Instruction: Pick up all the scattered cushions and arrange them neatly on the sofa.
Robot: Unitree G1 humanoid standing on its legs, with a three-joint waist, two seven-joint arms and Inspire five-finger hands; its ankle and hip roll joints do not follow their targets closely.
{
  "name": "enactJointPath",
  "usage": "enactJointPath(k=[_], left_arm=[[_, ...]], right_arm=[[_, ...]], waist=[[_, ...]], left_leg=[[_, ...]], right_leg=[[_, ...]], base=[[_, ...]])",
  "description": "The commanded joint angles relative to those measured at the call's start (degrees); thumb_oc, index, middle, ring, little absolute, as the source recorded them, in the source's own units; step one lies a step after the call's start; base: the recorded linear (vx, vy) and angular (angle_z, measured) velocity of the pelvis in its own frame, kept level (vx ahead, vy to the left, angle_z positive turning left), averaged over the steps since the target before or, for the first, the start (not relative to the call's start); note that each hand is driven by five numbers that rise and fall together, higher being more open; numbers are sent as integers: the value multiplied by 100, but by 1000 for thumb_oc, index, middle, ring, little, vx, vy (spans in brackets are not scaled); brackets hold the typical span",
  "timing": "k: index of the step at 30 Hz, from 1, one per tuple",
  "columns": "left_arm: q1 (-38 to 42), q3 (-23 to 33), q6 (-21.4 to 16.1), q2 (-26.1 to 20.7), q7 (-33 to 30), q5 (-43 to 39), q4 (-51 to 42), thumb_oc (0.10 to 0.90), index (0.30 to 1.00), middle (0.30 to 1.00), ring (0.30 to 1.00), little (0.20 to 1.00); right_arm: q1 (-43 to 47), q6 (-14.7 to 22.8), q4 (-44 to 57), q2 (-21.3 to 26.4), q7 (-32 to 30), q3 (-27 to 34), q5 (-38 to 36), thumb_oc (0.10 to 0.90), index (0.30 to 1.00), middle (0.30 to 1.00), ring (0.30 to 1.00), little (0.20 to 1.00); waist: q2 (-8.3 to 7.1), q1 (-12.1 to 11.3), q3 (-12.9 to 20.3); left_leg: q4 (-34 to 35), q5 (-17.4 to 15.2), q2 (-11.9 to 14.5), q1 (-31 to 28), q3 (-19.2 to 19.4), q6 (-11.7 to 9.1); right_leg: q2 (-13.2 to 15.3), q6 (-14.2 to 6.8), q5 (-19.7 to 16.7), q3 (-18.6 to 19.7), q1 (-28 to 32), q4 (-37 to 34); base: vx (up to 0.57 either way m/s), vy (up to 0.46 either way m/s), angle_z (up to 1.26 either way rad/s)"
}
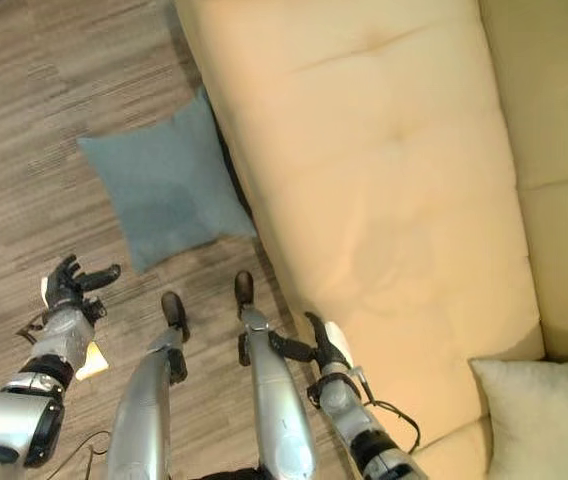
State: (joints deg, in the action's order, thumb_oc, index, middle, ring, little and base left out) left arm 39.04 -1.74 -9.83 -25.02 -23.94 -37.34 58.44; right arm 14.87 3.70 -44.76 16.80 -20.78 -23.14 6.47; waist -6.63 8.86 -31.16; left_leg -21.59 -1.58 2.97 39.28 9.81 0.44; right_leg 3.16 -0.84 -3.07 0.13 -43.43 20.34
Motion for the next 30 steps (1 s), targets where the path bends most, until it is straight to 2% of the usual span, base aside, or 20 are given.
enactJointPath(k=[1,3,5,6,10,15,21,23,25,27,28,30], left_arm=[[-247,165,-365,-239,-495,-15,8,800,900,900,900,900],[86,173,-191,-559,-554,111,299,800,900,900,900,900],[188,203,-151,-588,-535,60,355,800,900,900,900,900],[413,187,-67,-710,-482,-42,437,800,900,900,900,900],[537,282,147,-1046,-507,95,714,800,900,900,900,900],[783,319,343,-1336,-435,41,914,800,900,900,900,900],[1116,41,391,-1359,-411,-187,642,800,900,900,900,900],[1293,-335,481,-1480,-229,-16,522,800,900,900,900,900],[1255,-476,556,-1375,-162,112,412,577,566,566,566,566],[1335,-593,591,-1396,-110,177,457,558,538,538,538,538],[1410,-674,629,-1427,-79,241,514,408,312,312,312,312],[1468,-781,677,-1454,-57,360,570,400,300,300,300,300]], right_arm=[[-674,131,369,158,-343,-67,-4,800,900,900,900,900],[-623,271,642,287,-452,40,-135,800,900,900,900,900],[-627,304,861,329,-466,101,-164,800,900,900,900,900],[-645,366,1136,395,-487,259,-332,800,900,900,900,900],[-735,548,1643,523,-577,590,-516,800,900,900,900,900],[-924,671,2231,794,-527,764,-380,800,900,900,900,900],[-1115,775,2515,835,-557,985,-545,800,900,900,900,900],[-1134,803,2590,870,-560,1043,-667,800,900,900,900,900],[-1083,748,2700,874,-600,1073,-619,800,900,900,900,900],[-1093,774,2881,895,-605,1084,-631,800,900,900,900,900],[-1093,769,2918,915,-584,1088,-653,800,900,900,900,900],[-1125,804,3031,974,-595,1086,-621,800,900,900,900,900]], waist=[[-17,79,222],[-34,208,183],[-19,242,191],[-7,328,199],[-3,466,167],[40,577,359],[135,626,418],[204,633,401],[223,603,372],[231,598,332],[240,594,292],[253,582,238]], left_leg=[[-176,-485,151,650,-121,-160],[-492,-594,202,1203,-128,-110],[-643,-649,228,1442,-110,-101],[-943,-735,269,1889,-145,-94],[-1422,-874,338,2599,-195,-58],[-1918,-1034,359,3309,-240,6],[-2805,-1241,321,4158,-388,59],[-3203,-1337,321,4487,-432,57],[-3473,-1418,371,4717,-457,72],[-3714,-1491,420,4902,-507,86],[-3839,-1529,438,4937,-531,98],[-3984,-1579,467,4987,-585,119]], right_leg=[[422,-463,1005,-98,-364,644],[411,-434,1025,30,-911,874],[412,-423,1062,69,-1148,995],[405,-394,1137,130,-1577,1253],[376,-375,1241,205,-2287,1644],[271,-336,1378,265,-3061,2096],[130,-196,1727,331,-3911,2977],[112,-138,1870,315,-4228,3348],[114,-108,1956,302,-4471,3617],[66,-77,2024,317,-4645,3824],[61,-65,2040,299,-4648,3889],[29,-42,2072,291,-4652,3977]], base=[[-3,4,6],[-1,5,2],[18,-14,-2],[30,-45,-4],[34,-45,-4],[63,-64,-10],[81,-98,-2],[85,-78,8],[89,-64,3],[72,-40,-5],[47,-41,-9],[33,-42,-9]])
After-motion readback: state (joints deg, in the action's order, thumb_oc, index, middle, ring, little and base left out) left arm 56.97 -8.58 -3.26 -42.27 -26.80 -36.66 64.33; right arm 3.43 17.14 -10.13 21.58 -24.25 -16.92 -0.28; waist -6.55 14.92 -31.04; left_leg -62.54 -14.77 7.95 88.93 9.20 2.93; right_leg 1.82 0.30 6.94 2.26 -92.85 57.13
